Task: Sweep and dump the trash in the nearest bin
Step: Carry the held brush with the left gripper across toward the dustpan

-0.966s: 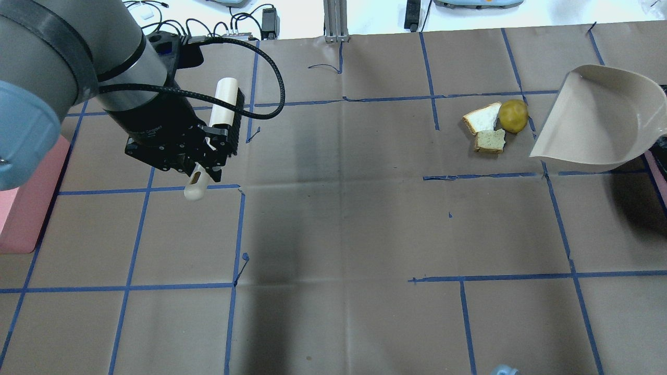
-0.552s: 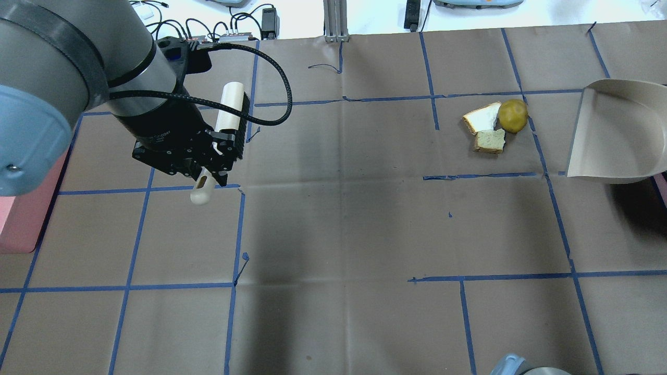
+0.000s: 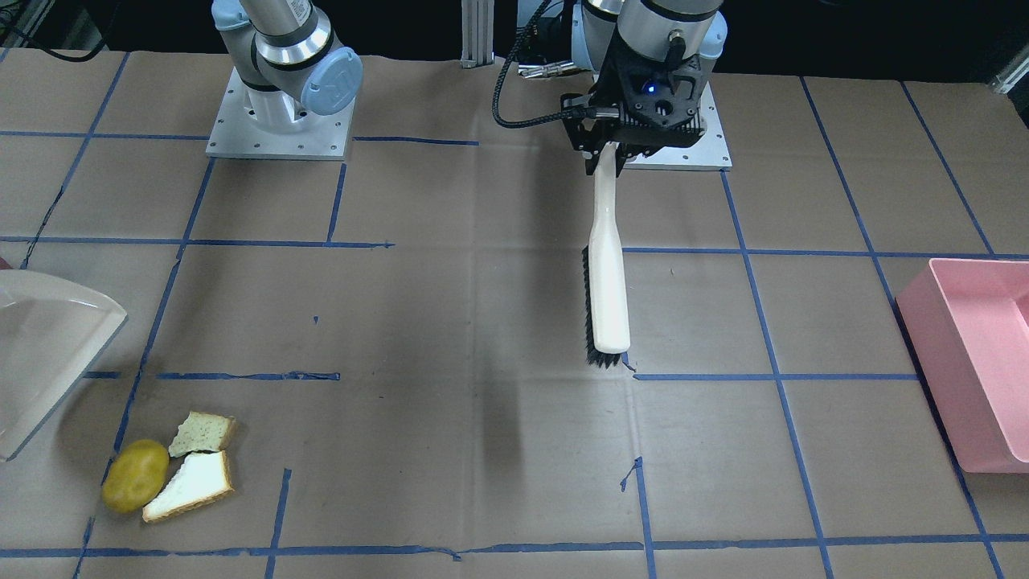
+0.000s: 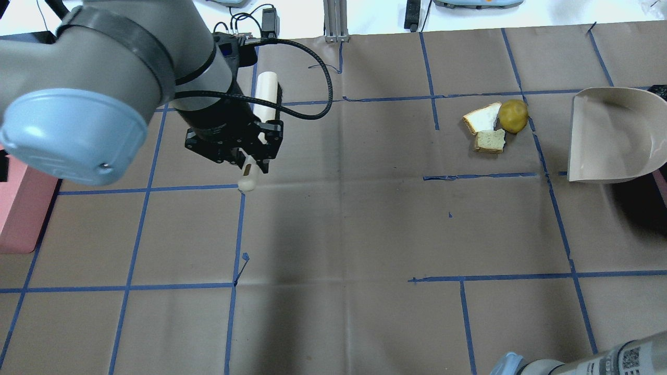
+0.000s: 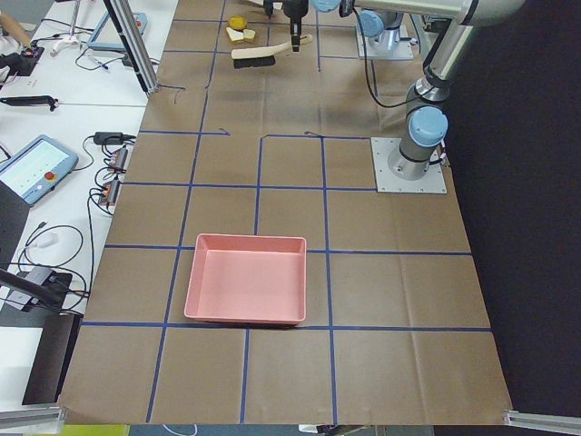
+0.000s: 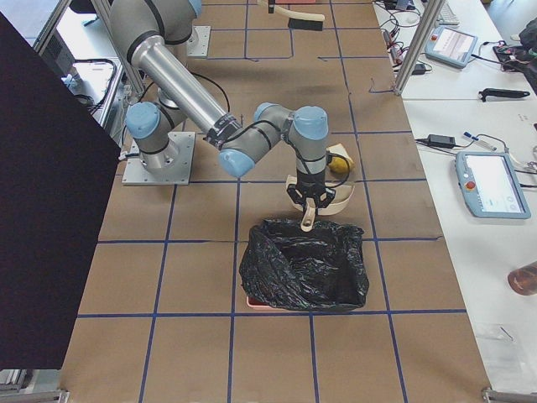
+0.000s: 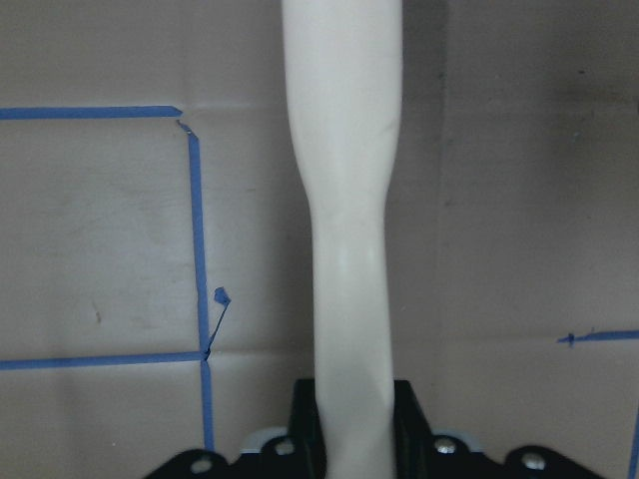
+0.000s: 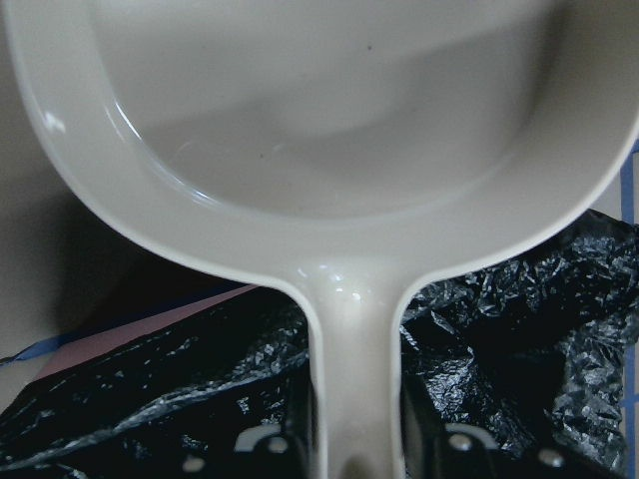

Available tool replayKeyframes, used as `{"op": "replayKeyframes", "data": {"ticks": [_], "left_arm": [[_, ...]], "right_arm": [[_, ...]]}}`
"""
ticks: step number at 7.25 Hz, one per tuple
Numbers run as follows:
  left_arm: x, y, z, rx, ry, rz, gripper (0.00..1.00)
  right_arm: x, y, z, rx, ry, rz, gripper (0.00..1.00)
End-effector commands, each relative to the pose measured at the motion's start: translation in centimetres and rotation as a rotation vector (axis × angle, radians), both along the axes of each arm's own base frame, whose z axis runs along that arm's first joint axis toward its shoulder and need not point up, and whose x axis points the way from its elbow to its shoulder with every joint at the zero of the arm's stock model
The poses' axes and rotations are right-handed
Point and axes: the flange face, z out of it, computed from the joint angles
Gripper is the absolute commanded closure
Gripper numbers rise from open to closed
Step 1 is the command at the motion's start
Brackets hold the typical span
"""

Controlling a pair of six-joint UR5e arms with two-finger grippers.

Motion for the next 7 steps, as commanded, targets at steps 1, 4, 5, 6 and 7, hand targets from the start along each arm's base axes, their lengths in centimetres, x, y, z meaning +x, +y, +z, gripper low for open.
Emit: {"op": "replayKeyframes", "data": {"ticks": [1, 4, 5, 6, 7], "left_arm": [[-4.3, -2.2, -3.1, -0.052, 0.023, 0.002, 1.00], [-10.7, -7.2, -4.5, -0.094, 0.024, -0.066, 1.00], [-14.7, -9.2, -5.5, -0.086, 0.020, -0.076, 1.00], [-18.1, -10.0, -6.4, -0.082, 0.022, -0.068, 1.00], [-20.6, -10.7, -7.2, -0.082, 0.021, -0.083, 1.00]], "right_arm": [[-0.3, -1.5, -2.0, 0.019, -0.020, 0.054, 0.99], [-0.1, -3.9, -3.2, 0.018, -0.045, 0.177, 1.00], [1.2, -5.9, -3.3, 0.013, -0.042, 0.212, 1.00], [1.0, -7.2, -4.3, 0.019, -0.047, 0.222, 1.00], [0.4, -8.2, -4.6, 0.020, -0.043, 0.241, 1.00]]}}
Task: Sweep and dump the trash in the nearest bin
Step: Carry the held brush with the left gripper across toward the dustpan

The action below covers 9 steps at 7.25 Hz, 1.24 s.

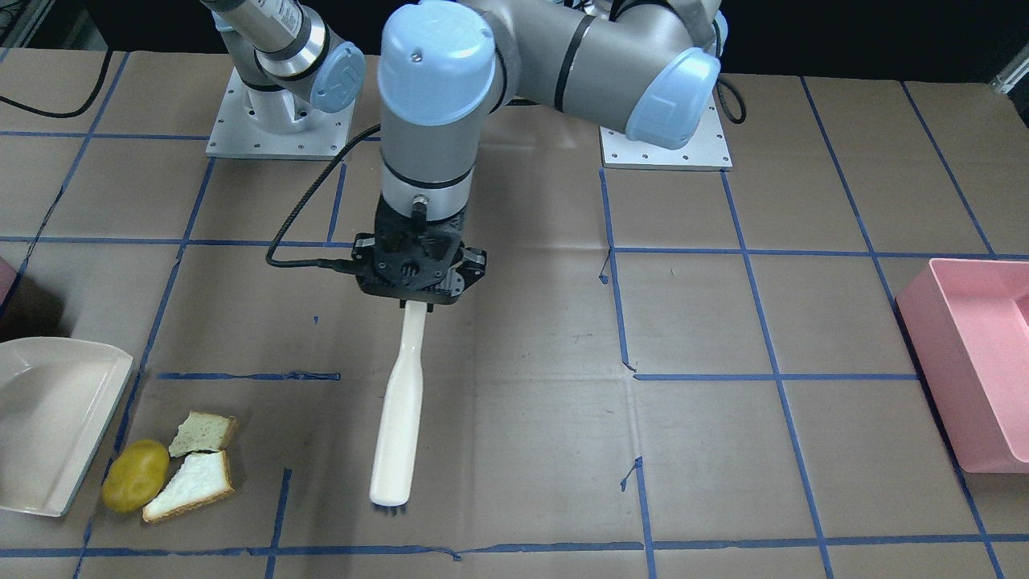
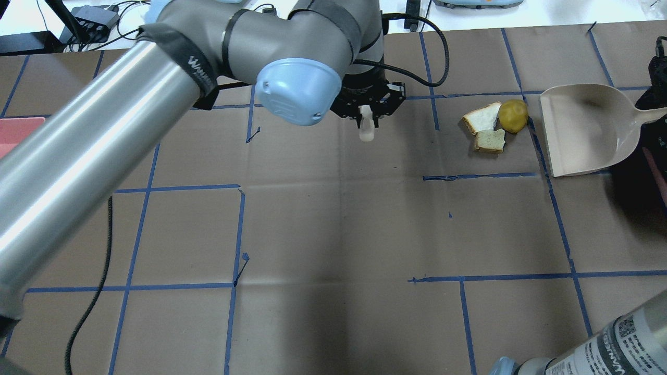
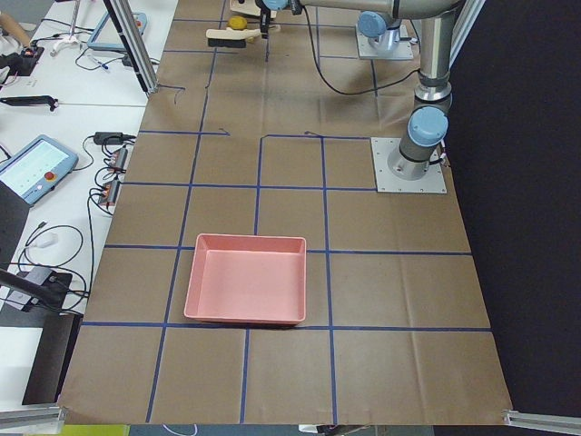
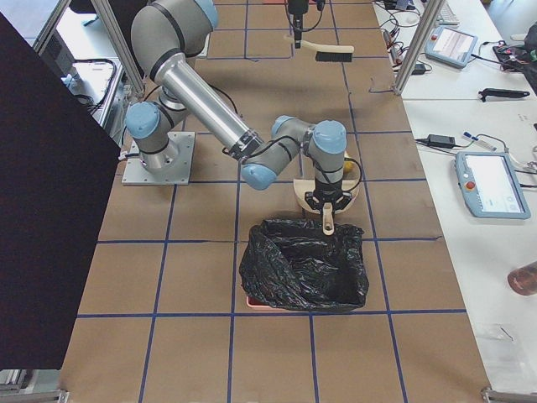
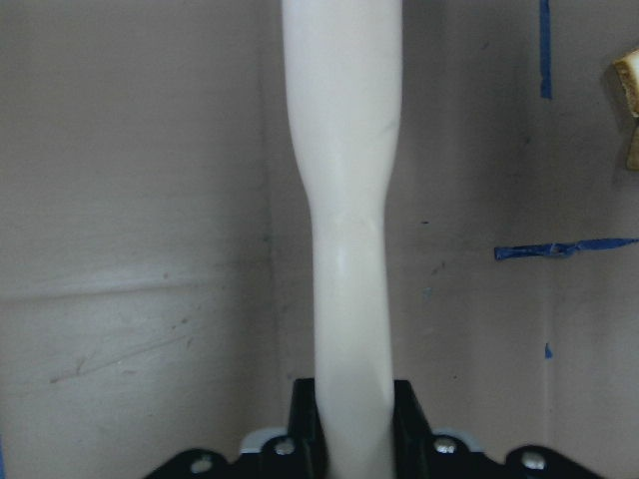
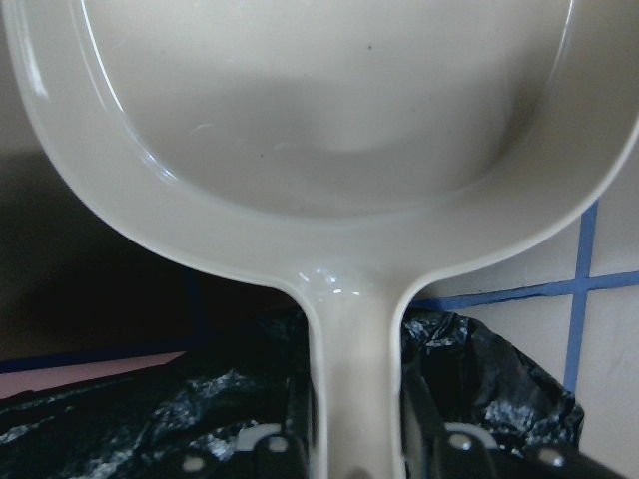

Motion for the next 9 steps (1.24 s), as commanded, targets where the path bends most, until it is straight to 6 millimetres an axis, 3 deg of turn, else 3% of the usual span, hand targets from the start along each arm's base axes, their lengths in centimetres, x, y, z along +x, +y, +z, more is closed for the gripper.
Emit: {"op": "replayKeyframes", "data": {"ticks": [1, 2, 4, 7, 9], "left_arm": [[-6.0, -1.5, -2.9, 0.012, -0.020, 0.008, 1.00], [-8.5, -2.1, -3.6, 0.004, -0.012, 0.005, 1.00], [-11.5, -3.1, -5.6, 0.013, -0.013, -0.011, 1.00], [-14.2, -3.2, -7.8, 0.018, -0.017, 0.004, 1.00], [-17.3, -3.1, -9.9, -0.020, -0.066, 0.030, 1.00]], "right_arm": [[-0.7, -2.1, -0.9, 0.026, -0.016, 0.030, 1.00], [-0.4, -2.6, -0.3, 0.049, -0.030, 0.045, 1.00], [1.0, -3.2, -0.4, 0.065, -0.039, 0.066, 1.00], [0.3, -4.3, -1.0, 0.064, -0.031, 0.068, 1.00], [0.3, -4.8, -1.9, 0.073, -0.041, 0.070, 1.00]]}}
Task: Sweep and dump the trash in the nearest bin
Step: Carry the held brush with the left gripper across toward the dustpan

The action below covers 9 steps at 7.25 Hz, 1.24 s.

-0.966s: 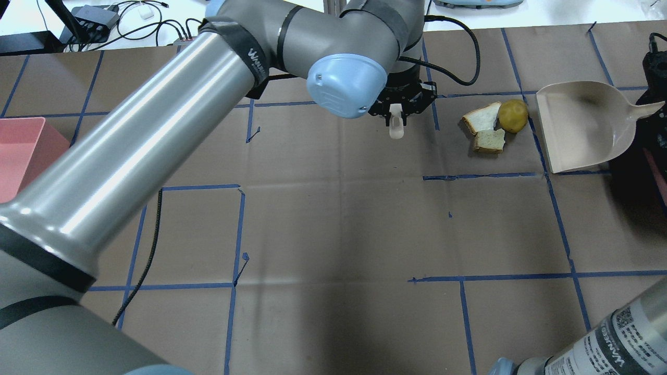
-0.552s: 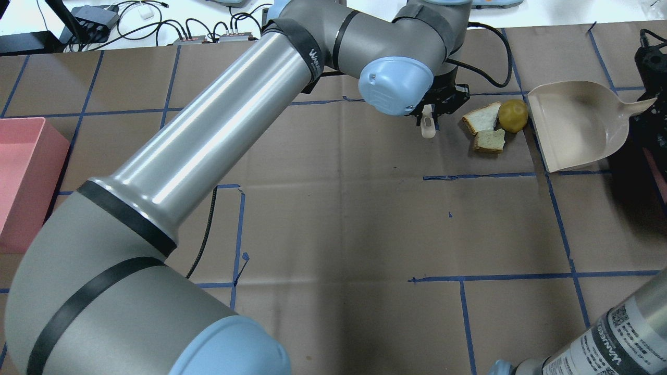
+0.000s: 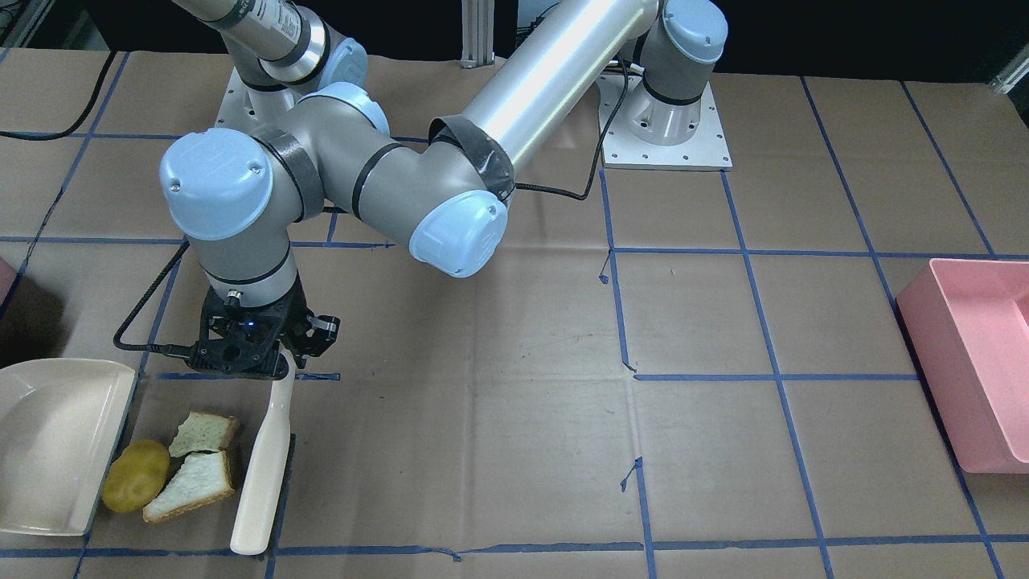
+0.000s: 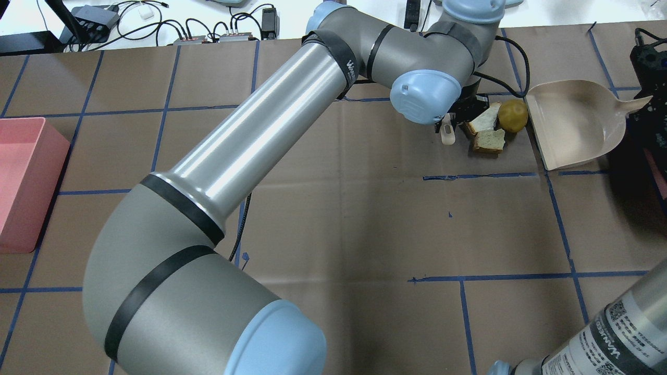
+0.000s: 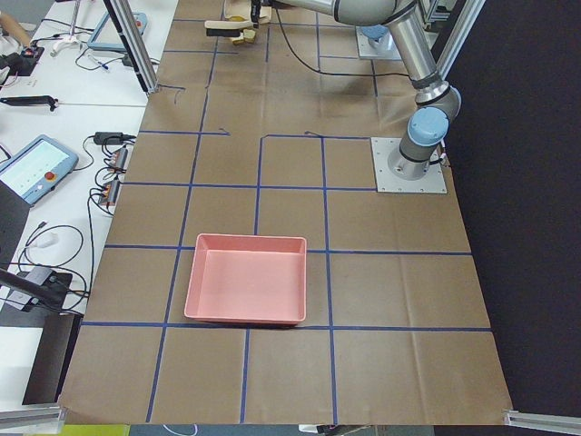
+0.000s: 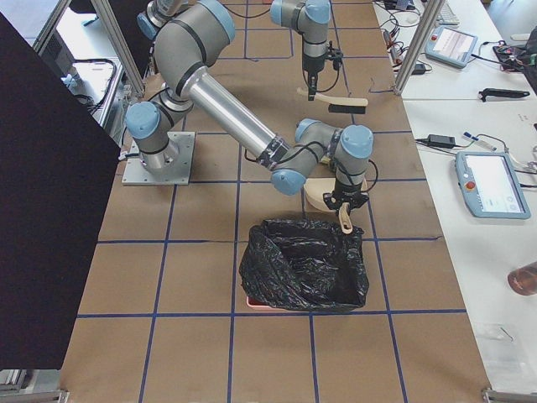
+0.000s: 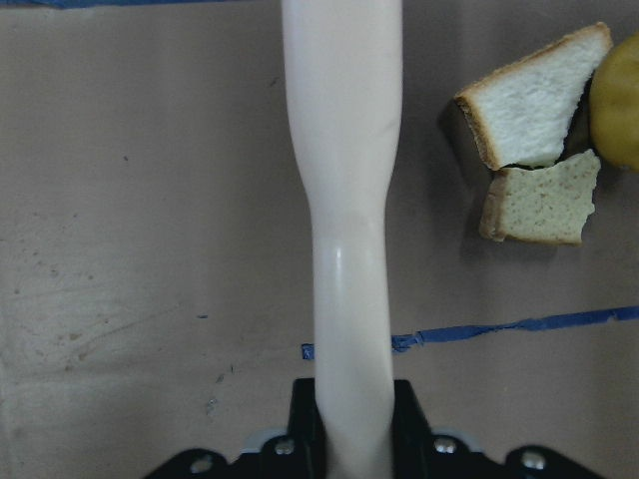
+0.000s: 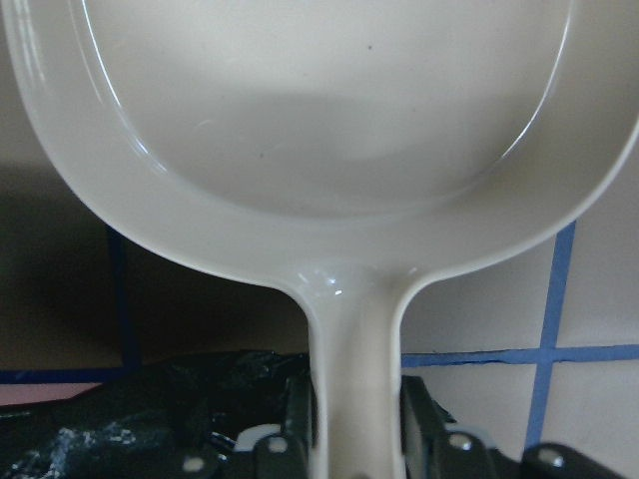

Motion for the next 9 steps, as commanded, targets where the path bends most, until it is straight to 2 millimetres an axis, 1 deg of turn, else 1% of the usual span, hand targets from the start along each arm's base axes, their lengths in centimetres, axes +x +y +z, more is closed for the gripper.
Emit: {"op": "replayKeyframes", "data": {"ticks": [1, 2, 3, 4, 5, 6, 7, 9], "left_arm": [[-2.8, 1.3, -2.0, 0.014, -0.067, -0.003, 1.00], [-3.4, 1.5, -3.6, -0.002, -0.119, -0.012, 1.00], [-4.8, 2.0, -5.5, -0.012, -0.149, -0.016, 1.00], [-5.9, 2.1, -6.0, -0.020, -0.148, -0.014, 1.00], [-6.7, 2.0, -7.1, -0.051, -0.186, -0.022, 1.00], [-7.6, 2.3, -7.6, -0.069, -0.197, -0.031, 1.00], [-7.8, 2.5, -7.9, -0.062, -0.206, -0.033, 1.00], [-8.3, 3.2, -9.3, -0.035, -0.227, -0.019, 1.00]], "right_arm": [[0.4, -0.5, -0.6, 0.005, -0.005, 0.008, 1.00], [1.3, -0.9, -0.6, 0.006, -0.004, 0.018, 1.00], [2.0, -1.2, -0.6, 0.007, -0.002, 0.022, 1.00], [2.1, -1.2, -0.7, 0.010, -0.003, 0.024, 1.00], [2.1, -1.2, -0.7, 0.012, 0.000, 0.023, 1.00], [2.1, -1.2, -0.7, 0.012, 0.000, 0.023, 1.00], [2.1, -1.1, -0.6, 0.010, 0.001, 0.022, 1.00], [2.2, -1.2, -0.8, 0.011, -0.004, 0.024, 1.00]]}}
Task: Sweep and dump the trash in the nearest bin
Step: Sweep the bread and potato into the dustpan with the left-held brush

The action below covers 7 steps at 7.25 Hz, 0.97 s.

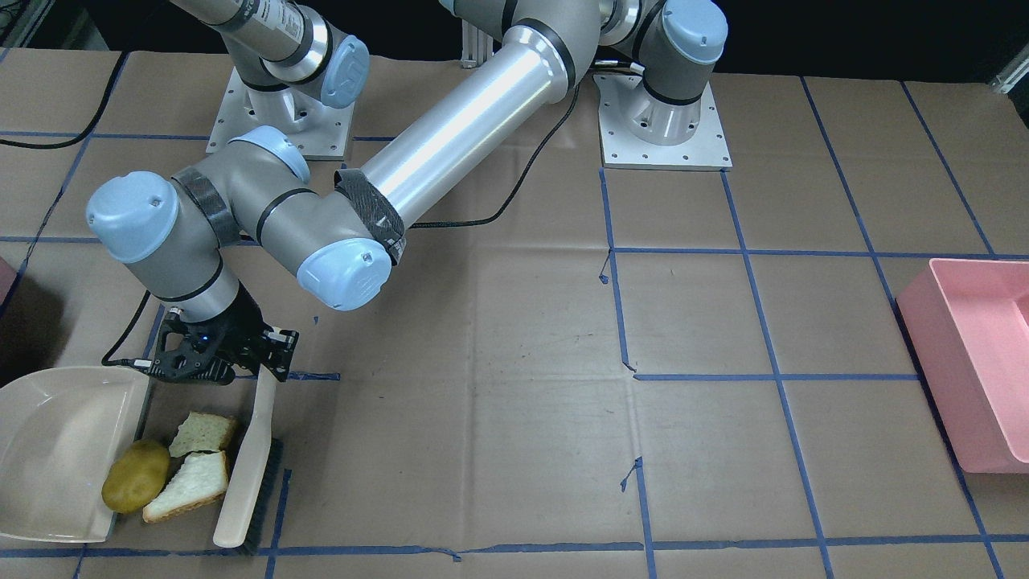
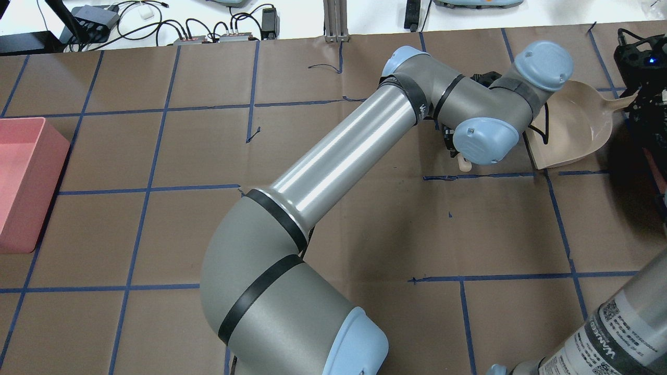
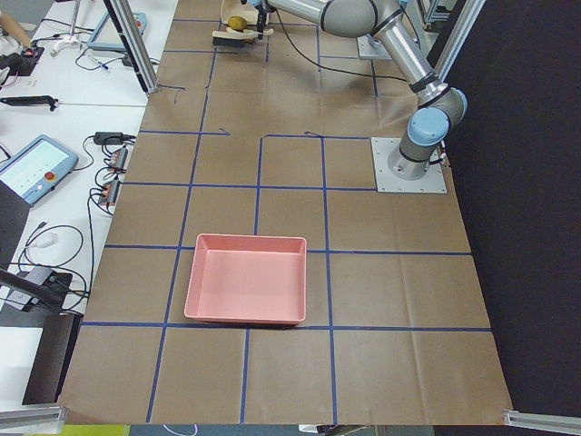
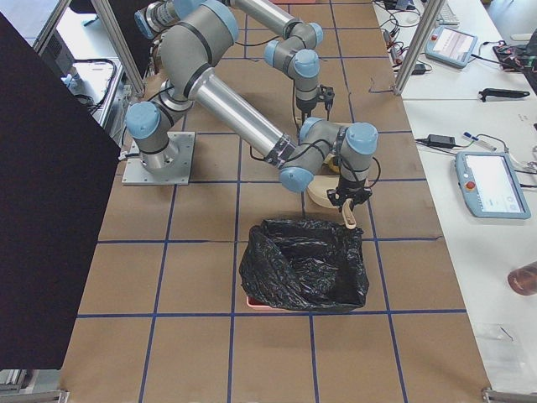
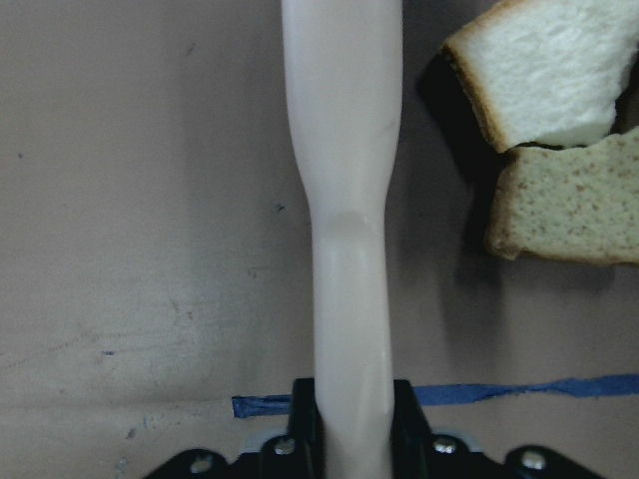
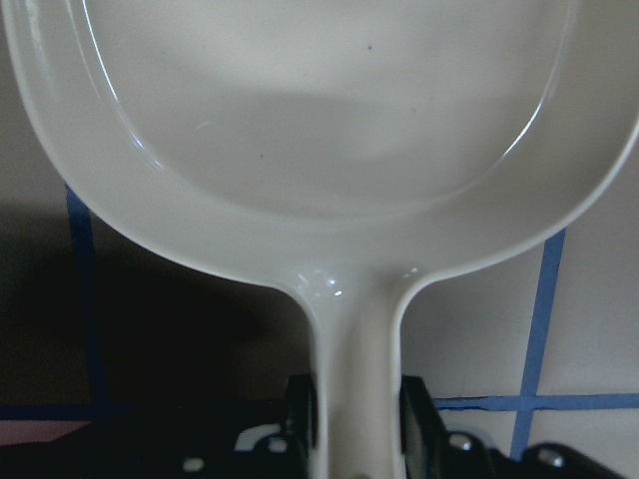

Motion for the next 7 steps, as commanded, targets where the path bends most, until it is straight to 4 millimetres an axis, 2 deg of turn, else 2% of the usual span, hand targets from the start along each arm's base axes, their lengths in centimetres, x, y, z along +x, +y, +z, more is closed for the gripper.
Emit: {"op": "replayKeyframes", "data": {"ticks": [1, 3, 5, 7], "left_arm": [[-0.7, 1.3, -0.9, 0.031, -0.028, 0.009, 1.00], [-1.5, 1.7, -0.5, 0.050, -0.028, 0.009, 1.00], [-3.5, 1.5, -2.3, 0.083, 0.037, 0.053, 1.00], [-4.9, 2.1, -0.9, 0.086, 0.095, 0.042, 1.00]], "right_arm": [[0.2, 0.0, -0.2, 0.001, -0.007, 0.002, 1.00], [0.2, 0.0, -0.2, 0.000, -0.010, 0.004, 1.00], [0.4, 0.0, -0.4, 0.003, -0.014, 0.004, 1.00], [0.9, -0.2, -0.4, 0.004, -0.012, 0.011, 1.00]]}}
